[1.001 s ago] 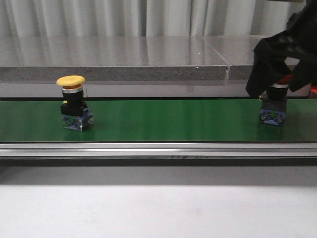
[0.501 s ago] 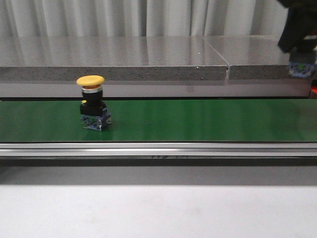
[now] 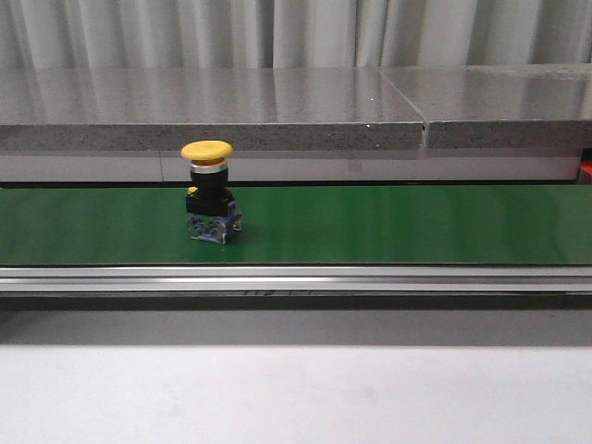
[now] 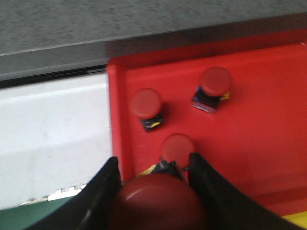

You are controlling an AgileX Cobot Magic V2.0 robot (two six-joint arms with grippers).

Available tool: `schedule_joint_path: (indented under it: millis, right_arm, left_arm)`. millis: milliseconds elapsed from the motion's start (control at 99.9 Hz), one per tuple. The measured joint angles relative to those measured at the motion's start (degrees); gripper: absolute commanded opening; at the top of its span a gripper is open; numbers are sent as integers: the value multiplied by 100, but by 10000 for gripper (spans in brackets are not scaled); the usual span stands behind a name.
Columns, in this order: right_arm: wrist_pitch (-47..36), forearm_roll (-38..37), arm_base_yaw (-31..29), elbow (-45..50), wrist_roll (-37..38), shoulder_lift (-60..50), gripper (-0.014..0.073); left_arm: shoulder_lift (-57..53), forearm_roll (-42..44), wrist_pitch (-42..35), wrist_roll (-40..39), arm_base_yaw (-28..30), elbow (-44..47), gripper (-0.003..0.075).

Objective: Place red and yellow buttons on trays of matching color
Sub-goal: 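Move the right gripper back over the belt and grasp the yellow button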

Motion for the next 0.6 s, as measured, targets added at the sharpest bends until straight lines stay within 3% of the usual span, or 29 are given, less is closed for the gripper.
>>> schedule_joint_path:
  millis: [240,601]
  right_arm:
    - [-664,0,-588,0,68,851,84]
    - [-1054,0,-672,-263,80,1924,84]
  left_arm:
    - [0,0,0,0,0,0,-19]
    - [0,0,0,0,0,0,-19]
